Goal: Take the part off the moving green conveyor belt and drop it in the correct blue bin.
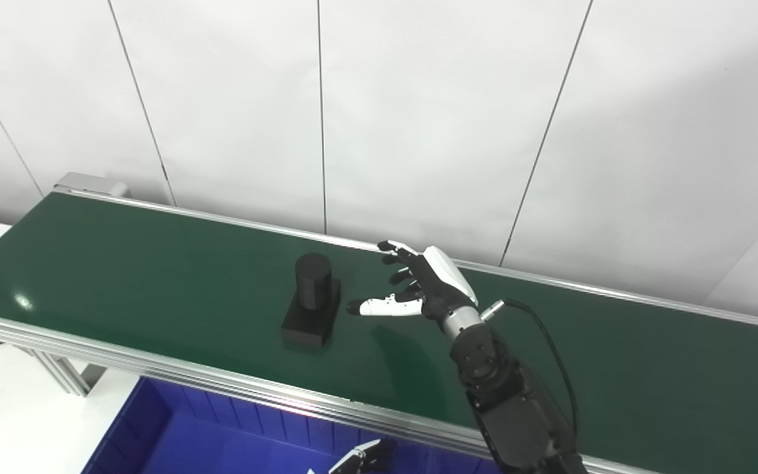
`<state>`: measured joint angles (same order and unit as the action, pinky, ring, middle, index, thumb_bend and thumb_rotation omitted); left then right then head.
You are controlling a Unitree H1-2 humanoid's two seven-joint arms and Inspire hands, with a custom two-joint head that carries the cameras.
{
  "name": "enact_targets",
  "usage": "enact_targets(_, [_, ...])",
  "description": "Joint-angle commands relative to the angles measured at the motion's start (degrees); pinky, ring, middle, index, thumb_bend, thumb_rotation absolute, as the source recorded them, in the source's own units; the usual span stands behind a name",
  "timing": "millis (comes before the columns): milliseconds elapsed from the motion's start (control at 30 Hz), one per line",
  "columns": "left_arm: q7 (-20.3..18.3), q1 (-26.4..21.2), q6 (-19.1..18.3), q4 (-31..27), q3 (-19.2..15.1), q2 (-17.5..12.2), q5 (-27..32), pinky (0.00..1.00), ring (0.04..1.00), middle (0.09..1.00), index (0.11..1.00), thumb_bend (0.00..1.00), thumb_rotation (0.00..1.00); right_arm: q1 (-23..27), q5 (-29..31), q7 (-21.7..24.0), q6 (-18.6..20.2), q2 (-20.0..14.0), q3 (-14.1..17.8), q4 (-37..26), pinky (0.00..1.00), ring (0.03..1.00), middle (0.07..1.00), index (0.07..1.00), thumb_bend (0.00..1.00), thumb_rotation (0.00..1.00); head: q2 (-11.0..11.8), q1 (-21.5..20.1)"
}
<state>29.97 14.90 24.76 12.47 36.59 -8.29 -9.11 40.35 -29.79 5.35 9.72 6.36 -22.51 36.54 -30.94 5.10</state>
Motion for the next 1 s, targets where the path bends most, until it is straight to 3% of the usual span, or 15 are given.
enact_targets(0, [2.0,-0.7,2.2,-0.9,0.7,0.2,-2.0,0.66,0.749,0.793,0.791,0.80,0.37,4.3,0.3,-1.9,-3.0,1.8,-0.3,1.1,0.61,0.759,0.864,0.903,0.87,0.46,0.0,0.0])
enact_targets(400, [10.1,-2.6,2.2,0.4,5.7,-0.7,-4.9,0.65,0.739,0.780,0.771,0.82,0.38,9.7,1.2,-5.3,-5.7,4.4,-0.8,12.9,0.67,0.825,0.908,0.927,0.87,0.46,-0.7,0.1])
enact_targets(733, [13.1,-3.0,2.2,0.4,8.1,-1.0,-5.4,0.65,0.741,0.780,0.767,0.82,0.38,12.9,1.2,-8.4,-7.9,7.5,-1.6,20.6,0.68,0.829,0.898,0.923,0.89,0.46,-1.1,0.5])
enact_targets(967, [12.8,-2.8,2.2,-0.1,8.5,-0.9,-4.0,0.67,0.749,0.776,0.757,0.83,0.37,14.8,1.2,-10.1,-9.4,8.9,-2.5,25.7,0.69,0.836,0.903,0.935,0.89,0.45,-1.4,0.9])
